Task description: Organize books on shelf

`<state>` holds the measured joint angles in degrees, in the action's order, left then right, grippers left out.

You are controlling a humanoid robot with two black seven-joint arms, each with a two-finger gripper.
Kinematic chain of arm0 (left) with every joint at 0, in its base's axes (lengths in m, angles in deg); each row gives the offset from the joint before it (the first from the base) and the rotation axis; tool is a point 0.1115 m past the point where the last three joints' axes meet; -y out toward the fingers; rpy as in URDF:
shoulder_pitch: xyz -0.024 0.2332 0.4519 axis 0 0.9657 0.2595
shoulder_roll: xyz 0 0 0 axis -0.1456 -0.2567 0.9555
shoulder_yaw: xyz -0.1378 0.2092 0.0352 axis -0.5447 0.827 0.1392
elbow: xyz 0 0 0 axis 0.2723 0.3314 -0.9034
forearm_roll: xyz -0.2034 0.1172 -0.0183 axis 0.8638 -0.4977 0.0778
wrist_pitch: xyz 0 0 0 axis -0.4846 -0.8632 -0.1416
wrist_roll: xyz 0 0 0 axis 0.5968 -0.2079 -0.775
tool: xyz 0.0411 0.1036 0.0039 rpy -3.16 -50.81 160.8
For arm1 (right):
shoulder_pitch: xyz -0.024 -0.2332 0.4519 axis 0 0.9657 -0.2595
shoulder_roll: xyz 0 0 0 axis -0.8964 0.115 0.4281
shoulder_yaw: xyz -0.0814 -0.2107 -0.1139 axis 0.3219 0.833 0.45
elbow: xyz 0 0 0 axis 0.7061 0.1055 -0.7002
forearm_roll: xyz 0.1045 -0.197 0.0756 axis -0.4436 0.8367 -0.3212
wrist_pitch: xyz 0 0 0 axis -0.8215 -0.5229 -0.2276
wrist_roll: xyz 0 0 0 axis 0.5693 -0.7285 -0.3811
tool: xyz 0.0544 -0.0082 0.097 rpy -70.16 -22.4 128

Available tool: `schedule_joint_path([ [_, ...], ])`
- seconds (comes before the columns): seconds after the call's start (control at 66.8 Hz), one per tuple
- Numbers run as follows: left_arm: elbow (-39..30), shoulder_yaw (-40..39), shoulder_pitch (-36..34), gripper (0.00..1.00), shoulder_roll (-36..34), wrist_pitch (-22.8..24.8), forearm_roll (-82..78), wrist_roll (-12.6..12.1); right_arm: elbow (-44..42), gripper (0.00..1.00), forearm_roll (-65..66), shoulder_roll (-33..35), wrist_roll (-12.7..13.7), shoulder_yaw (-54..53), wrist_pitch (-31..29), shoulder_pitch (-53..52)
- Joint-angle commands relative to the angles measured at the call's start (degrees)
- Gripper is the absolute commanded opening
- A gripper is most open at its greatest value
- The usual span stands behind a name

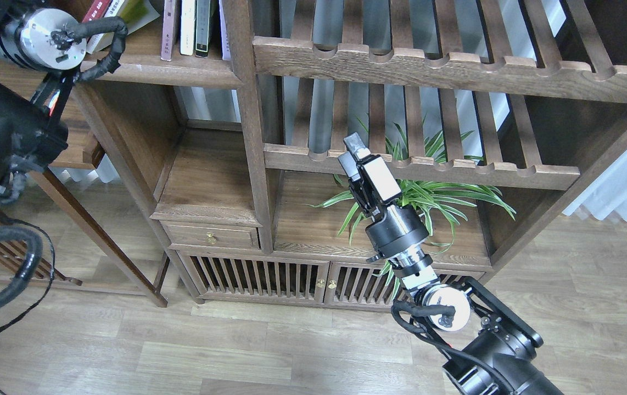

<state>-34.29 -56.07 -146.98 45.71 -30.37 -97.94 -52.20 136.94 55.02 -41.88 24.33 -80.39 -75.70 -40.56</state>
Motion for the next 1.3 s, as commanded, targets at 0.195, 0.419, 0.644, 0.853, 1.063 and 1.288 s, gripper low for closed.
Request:
schedule_joint_path([
  [0.195,-1.6,0.9,6.6,0.59,8.0,8.4,0.5,0.0,0.0,0.90,0.3,-0.2,0.1,0.8,0.0,-0.2],
  [0.419,-1.3,2.7,10.6,0.60,10.9,17.1,0.5,0.0,0.0,0.90,0.4,-0.3,0.1,0.9,0.0,-0.2],
  [0.644,-0.7,8.8,19.0,0.89,10.9,18.5,0.5,0.0,0.2,0.90,0.4,-1.0,0.1,1.8,0.0,0.0],
  [0.853,-0.7,15.1,25.9,0.98,10.9,24.4,0.5,-0.1,0.2,0.90,0.4,-1.0,0.1,4.0,0.0,0.4],
  [1.063,0.0,16.9,29.8,0.99,10.9,24.4,0.5,-3.9,0.2,0.90,0.9,-1.0,0.1,5.3,0.0,0.2],
  [1.288,0.0,16.1,30.5,0.99,10.9,24.4,0.6,-4.0,0.2,0.90,1.0,-1.3,0.1,5.2,0.0,0.4],
])
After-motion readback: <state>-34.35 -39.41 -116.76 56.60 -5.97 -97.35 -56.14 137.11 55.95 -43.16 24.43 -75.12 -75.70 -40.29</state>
